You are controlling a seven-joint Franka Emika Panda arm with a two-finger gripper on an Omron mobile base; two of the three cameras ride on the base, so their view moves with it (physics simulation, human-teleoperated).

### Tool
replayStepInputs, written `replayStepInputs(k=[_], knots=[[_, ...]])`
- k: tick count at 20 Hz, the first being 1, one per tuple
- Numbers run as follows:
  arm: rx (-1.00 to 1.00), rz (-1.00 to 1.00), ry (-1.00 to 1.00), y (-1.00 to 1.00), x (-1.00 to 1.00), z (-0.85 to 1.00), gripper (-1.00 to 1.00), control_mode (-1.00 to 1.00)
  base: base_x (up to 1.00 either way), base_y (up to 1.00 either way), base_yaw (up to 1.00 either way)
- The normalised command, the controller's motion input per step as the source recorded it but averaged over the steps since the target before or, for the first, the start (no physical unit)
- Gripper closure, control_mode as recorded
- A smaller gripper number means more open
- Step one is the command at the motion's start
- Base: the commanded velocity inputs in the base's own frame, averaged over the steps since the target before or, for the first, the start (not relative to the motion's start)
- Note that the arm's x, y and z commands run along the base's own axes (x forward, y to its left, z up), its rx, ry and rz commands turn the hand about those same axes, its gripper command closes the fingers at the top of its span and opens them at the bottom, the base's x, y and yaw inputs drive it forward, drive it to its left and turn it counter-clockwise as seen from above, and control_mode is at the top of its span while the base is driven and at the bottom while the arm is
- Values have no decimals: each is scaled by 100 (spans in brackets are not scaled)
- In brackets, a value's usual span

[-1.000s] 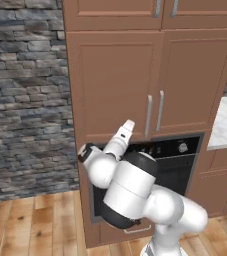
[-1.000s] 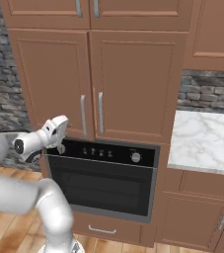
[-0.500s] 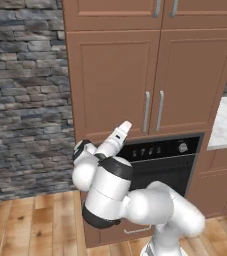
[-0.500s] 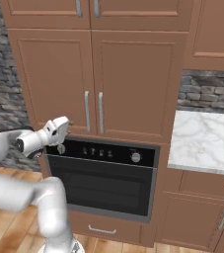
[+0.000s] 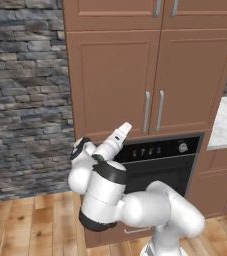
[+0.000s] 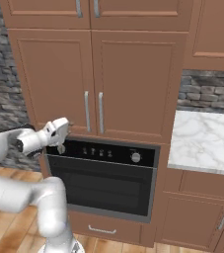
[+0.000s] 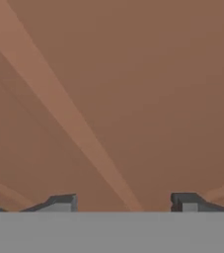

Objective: Pick the candle and jar from the dining table and place them in the open cabinet. Close the cabinet after placing the objects.

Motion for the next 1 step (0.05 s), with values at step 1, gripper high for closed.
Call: replayStepInputs(k=[1], knots=[[0,-5,0,0,27,0,-100,-100,0,0,0]])
